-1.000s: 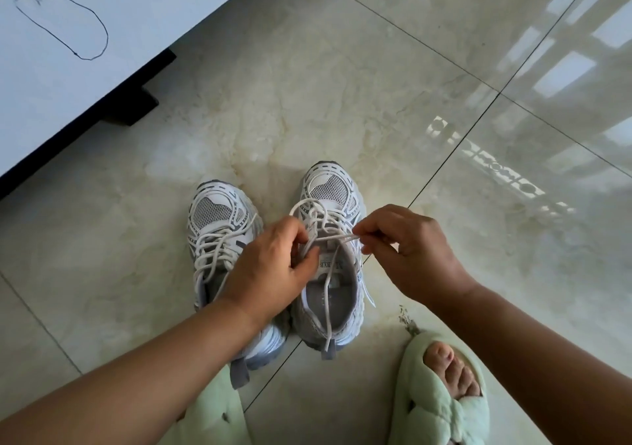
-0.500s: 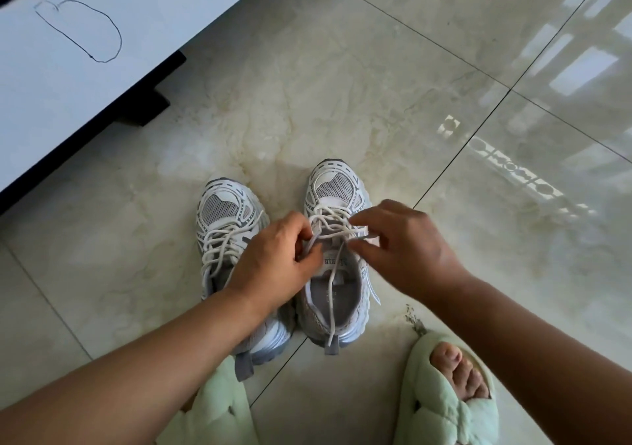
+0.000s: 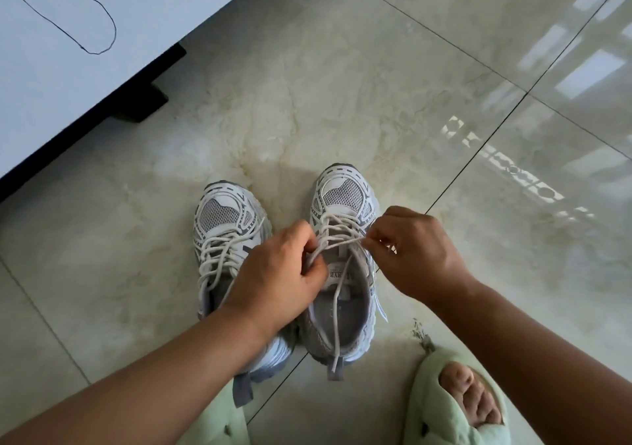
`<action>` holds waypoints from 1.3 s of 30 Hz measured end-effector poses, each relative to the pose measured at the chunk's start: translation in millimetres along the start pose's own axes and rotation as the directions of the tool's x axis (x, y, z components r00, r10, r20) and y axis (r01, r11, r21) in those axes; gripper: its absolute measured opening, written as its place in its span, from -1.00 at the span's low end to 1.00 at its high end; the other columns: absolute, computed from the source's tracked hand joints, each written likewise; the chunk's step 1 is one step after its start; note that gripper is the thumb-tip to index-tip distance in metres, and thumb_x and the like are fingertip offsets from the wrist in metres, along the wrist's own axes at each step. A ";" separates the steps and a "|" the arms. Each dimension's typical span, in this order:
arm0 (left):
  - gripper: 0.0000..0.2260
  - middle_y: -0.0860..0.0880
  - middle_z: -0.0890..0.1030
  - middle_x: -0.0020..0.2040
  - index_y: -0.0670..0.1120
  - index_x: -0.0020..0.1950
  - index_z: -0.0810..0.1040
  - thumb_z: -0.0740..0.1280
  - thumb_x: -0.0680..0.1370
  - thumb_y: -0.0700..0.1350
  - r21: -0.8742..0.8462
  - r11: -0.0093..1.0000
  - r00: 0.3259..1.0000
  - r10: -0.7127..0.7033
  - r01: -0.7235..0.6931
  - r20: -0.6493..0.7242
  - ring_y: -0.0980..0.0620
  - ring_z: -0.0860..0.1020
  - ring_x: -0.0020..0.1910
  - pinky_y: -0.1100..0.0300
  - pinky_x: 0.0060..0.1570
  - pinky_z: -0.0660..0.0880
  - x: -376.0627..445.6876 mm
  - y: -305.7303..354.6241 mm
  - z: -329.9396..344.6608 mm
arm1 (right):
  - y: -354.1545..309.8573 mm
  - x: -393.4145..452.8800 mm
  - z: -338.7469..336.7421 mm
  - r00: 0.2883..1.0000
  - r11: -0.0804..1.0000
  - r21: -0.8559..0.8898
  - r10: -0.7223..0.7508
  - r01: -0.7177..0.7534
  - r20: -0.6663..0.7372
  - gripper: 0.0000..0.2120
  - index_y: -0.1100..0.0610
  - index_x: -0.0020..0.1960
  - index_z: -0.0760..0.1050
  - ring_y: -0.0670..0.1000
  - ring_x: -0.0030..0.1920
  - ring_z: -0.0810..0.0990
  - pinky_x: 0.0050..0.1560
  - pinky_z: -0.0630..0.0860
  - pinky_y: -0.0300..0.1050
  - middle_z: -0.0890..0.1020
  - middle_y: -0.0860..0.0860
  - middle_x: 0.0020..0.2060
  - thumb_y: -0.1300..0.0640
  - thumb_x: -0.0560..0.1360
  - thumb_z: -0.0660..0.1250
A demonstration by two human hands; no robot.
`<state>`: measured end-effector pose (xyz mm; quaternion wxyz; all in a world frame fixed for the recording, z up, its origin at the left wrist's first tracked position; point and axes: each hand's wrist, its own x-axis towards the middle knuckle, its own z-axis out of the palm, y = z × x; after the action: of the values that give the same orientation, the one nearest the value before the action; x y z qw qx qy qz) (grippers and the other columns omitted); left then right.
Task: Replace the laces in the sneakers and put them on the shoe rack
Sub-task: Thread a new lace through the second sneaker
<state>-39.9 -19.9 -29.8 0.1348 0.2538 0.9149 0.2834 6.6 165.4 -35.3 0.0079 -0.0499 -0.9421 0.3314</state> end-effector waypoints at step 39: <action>-0.77 0.03 0.40 -0.20 -0.07 -0.17 0.68 0.30 0.41 0.04 0.060 0.985 0.984 0.167 -0.163 -0.057 -0.03 0.48 -0.18 0.03 -0.12 0.39 7.8 9.4 16.5 | 4.1 -6.1 -13.5 0.965 0.961 0.152 -0.248 0.233 0.089 -0.87 0.26 -0.24 0.59 0.10 -0.31 0.52 -0.36 0.45 -0.03 0.55 0.10 -0.31 0.33 0.43 0.29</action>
<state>-36.4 -1.6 -38.3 0.0755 0.3235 0.9020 0.2757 13.7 176.4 -27.3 0.0010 0.0835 -0.9146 0.3956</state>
